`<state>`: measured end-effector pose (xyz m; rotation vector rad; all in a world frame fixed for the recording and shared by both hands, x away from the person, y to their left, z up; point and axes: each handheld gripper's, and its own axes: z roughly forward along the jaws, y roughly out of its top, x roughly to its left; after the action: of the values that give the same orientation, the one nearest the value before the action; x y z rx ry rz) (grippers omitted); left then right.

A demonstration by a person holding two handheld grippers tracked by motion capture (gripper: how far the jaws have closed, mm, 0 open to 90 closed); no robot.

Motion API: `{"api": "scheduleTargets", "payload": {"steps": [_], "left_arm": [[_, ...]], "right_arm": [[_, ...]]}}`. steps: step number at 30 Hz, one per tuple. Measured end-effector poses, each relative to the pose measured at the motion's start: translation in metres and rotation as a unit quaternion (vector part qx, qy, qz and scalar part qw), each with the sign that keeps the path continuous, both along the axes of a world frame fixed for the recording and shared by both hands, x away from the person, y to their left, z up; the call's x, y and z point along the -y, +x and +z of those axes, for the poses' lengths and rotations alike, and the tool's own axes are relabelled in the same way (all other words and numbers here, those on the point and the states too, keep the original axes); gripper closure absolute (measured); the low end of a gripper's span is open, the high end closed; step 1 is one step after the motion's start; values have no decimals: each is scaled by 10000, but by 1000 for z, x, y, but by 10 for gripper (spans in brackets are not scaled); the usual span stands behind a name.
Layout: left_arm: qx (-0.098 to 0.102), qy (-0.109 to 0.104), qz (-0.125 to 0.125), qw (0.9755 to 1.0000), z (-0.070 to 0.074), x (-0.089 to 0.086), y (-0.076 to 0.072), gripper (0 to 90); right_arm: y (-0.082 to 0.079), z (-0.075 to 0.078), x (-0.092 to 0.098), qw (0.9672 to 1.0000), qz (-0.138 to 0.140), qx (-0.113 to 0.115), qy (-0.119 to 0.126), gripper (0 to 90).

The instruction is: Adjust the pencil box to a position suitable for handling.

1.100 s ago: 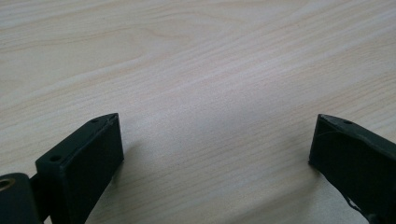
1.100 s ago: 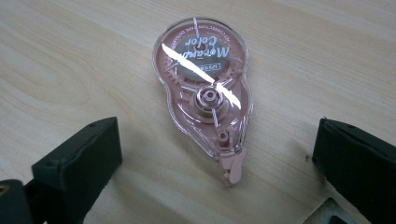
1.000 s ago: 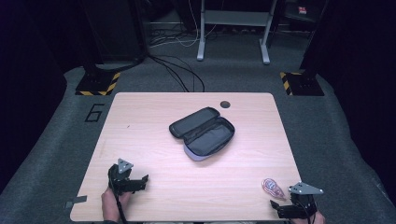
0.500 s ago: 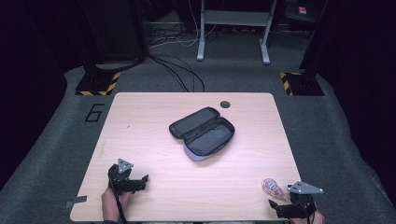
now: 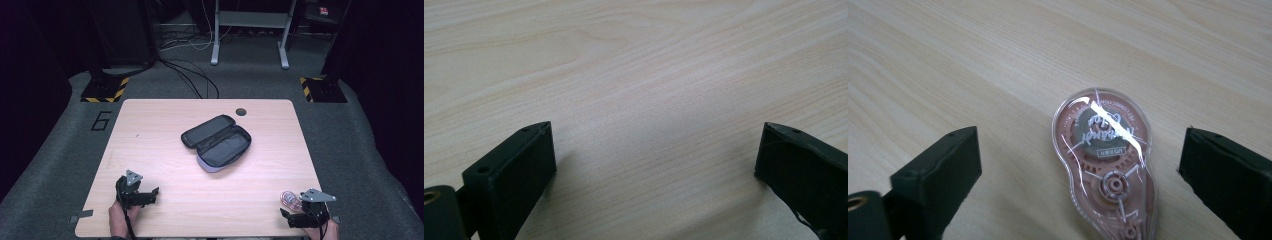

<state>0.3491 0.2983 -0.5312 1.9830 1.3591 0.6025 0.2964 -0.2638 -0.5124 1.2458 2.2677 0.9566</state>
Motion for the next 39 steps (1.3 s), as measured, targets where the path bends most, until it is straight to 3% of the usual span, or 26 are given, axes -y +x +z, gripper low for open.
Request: {"api": "scheduleTargets", "payload": {"steps": [1,2,6,8,14,22,25,29,35,39], "left_arm": [[2,-4,2,10000,0,0,0,27],[3,-5,3,10000,0,0,0,27],[1,0,0,10000,0,0,0,26],[0,0,0,10000,0,0,0,27],[0,0,-2,10000,0,0,0,26],[3,-4,2,10000,0,0,0,26],[4,-8,6,10000,0,0,0,26],[-2,1,-2,10000,0,0,0,27],[1,-5,3,10000,0,0,0,26],[2,-6,3,10000,0,0,0,27]], "right_arm": [[3,-1,-1,9999,50,-18,-118,72],[4,-3,-3,9999,-21,50,-91,104],[11,-7,-3,9998,13,-27,-218,191],[12,-8,-4,9998,-60,-53,-193,210],[15,-7,-2,9999,-61,-45,-78,379],[12,-8,0,9998,-98,142,84,389],[11,2,0,9991,-238,233,279,390],[14,11,-3,9986,-324,305,299,391],[26,23,-18,9982,-412,334,273,390],[43,26,-33,9985,-465,212,187,390]]}}
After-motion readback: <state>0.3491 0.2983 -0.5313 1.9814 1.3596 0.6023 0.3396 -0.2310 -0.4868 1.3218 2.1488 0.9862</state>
